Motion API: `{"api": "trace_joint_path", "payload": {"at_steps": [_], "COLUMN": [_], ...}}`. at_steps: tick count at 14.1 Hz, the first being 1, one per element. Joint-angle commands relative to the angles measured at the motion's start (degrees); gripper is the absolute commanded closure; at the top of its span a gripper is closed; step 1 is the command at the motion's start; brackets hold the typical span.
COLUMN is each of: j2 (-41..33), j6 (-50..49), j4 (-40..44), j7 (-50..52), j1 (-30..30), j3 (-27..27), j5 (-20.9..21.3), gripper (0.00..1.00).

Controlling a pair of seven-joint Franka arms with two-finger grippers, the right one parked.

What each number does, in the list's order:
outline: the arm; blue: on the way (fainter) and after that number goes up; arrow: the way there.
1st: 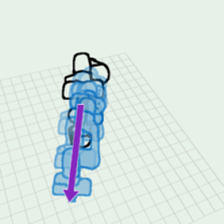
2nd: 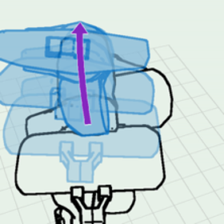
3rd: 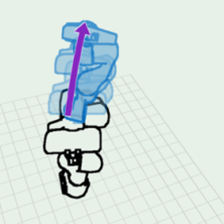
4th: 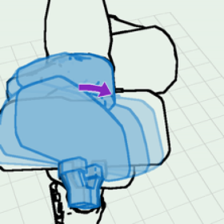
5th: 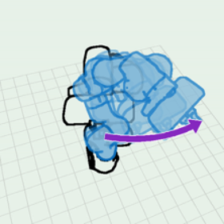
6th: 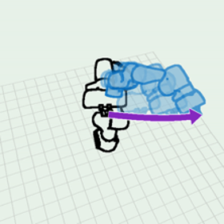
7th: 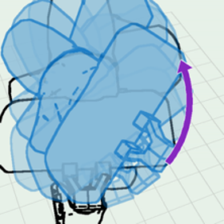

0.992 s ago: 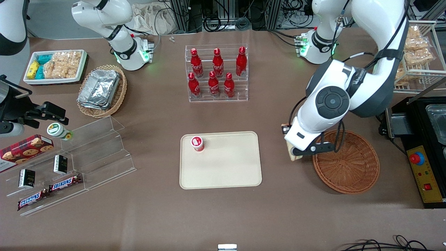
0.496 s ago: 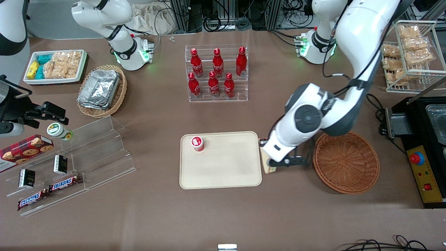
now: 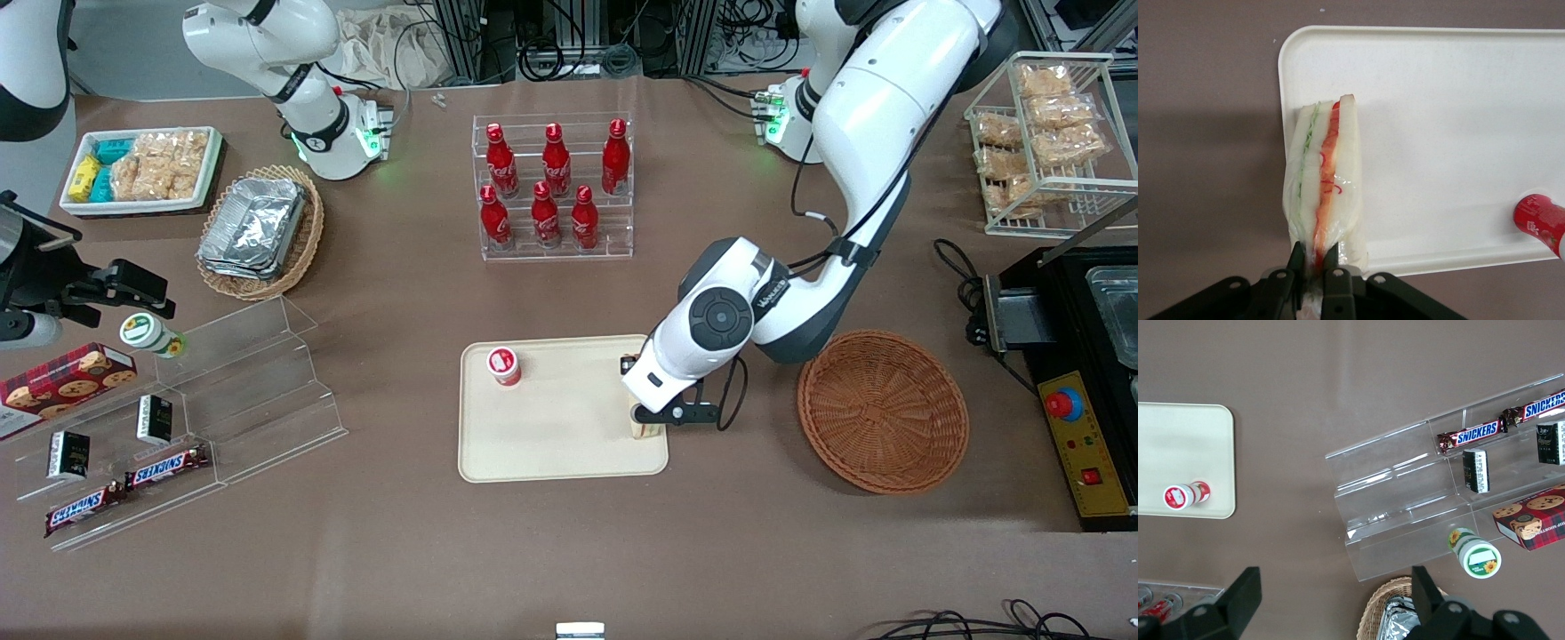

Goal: Place sandwich from basket to tray

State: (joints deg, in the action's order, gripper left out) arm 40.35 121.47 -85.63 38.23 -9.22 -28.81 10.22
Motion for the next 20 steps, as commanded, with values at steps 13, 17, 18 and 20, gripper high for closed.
{"api": "trace_joint_path", "payload": {"at_steps": [13,17,18,20], "j2": [-5.7,-12.4,-14.1,-17.4], "j6": [-11.1,-20.5,-22.7,-25.4], "j4": [1.8,2.3,2.3,2.3], "j7": [-1.6,-7.9,-9.7,-12.3], "j1": [5.1,12.5,14.6,17.8], "j3": [-0.4,-0.6,-0.5,-0.4], "j5": [2.6,1.0,1.1,1.5], "gripper": [0.01,0.01,0.01,0.01]}}
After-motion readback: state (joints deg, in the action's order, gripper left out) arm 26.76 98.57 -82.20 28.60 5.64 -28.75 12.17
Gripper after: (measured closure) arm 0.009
